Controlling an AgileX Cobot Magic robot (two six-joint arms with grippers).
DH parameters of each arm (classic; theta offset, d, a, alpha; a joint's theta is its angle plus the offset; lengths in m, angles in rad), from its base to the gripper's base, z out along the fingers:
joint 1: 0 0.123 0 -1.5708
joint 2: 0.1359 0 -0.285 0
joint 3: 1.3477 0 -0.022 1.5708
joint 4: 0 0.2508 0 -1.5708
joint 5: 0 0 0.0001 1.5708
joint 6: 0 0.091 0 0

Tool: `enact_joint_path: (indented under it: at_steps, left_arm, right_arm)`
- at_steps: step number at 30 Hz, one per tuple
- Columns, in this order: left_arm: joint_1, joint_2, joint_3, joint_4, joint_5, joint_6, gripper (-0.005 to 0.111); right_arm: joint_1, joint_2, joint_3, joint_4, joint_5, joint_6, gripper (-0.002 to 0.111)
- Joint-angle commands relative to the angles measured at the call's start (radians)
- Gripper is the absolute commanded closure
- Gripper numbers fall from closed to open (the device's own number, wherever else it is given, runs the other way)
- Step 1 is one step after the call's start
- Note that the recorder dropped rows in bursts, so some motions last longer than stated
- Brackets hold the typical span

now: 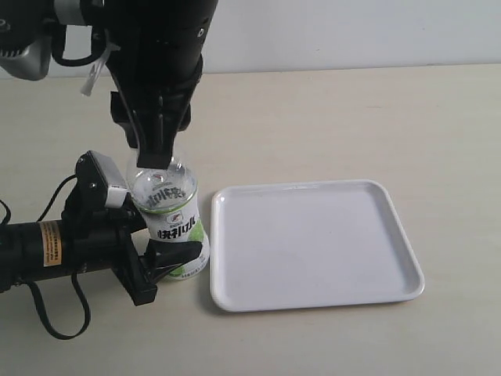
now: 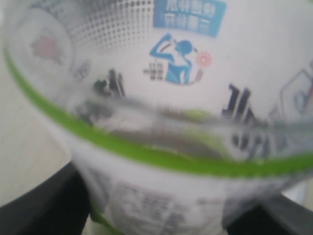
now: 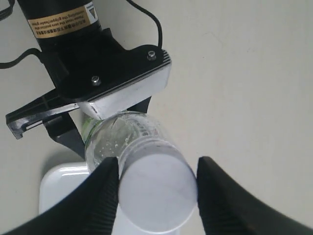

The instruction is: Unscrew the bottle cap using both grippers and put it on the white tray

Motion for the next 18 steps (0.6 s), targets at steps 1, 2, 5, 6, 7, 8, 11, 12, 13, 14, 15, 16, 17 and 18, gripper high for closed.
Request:
enact_joint_path:
  at_steps: [1, 2, 5, 6, 7, 8, 11, 12, 13, 14, 15, 16, 17, 18]
  left_arm:
    - [0.0, -0.008, 0.001, 0.007, -0.003, -0.014, 0.107]
    - [0.0, -0.008, 0.001, 0.007, -0.003, -0.014, 0.107]
    - [0.0, -0.008, 0.001, 0.007, -0.003, -0.014, 0.107]
    - [0.0, -0.008, 0.001, 0.007, -0.003, -0.014, 0.107]
    - [0.0, -0.008, 0.001, 0.007, -0.005, -0.014, 0.107]
    - [0.0, -0.008, 0.001, 0.007, -0.005, -0.014, 0.107]
    - [0.0, -0.008, 0.001, 0.007, -0.005, -0.014, 0.107]
    - [0.0, -0.008, 0.001, 0.007, -0.005, -0.014, 0.107]
    - [0.0, -0.008, 0.001, 0.007, -0.005, -0.014, 0.107]
    - [0.0, -0.008, 0.001, 0.007, -0.005, -0.014, 0.107]
    - [0.0, -0.008, 0.001, 0.007, -0.005, -0.014, 0.107]
    - [0.0, -0.008, 0.001, 0.007, -0.005, -0.014, 0.107]
    - [0.0, -0.008, 0.001, 0.007, -0.005, -0.014, 0.107]
    - [0.0, -0.008, 0.001, 0.007, -0.004, -0.012, 0.107]
  right_arm:
    - [0.002, -0.038, 0.004, 0.0, 0.004, -0.006, 0.108]
    - [0.002, -0.044, 0.004, 0.009, 0.004, -0.003, 0.108]
    - [0.002, -0.065, 0.004, 0.012, 0.008, 0.083, 0.108]
    - [0.002, -0.075, 0.004, 0.014, 0.01, 0.127, 0.108]
    - [0.002, -0.084, 0.004, 0.018, 0.02, 0.157, 0.108]
    - [0.0, -0.101, 0.004, 0.013, 0.037, 0.187, 0.108]
    - [-0.026, -0.147, 0.004, 0.019, 0.076, 0.231, 0.108]
    - [-0.037, -0.162, 0.004, 0.019, 0.076, 0.249, 0.108]
    - [-0.054, -0.176, 0.004, 0.019, 0.076, 0.27, 0.108]
    - [-0.074, -0.194, 0.004, 0.013, 0.076, 0.3, 0.108]
    - [-0.094, -0.216, 0.011, 0.0, 0.076, 0.339, 0.108]
    - [-0.11, -0.241, 0.027, 0.0, 0.076, 0.372, 0.108]
    - [-0.134, -0.265, 0.05, -0.005, 0.076, 0.394, 0.108]
    - [-0.151, -0.288, 0.08, -0.005, 0.076, 0.418, 0.108]
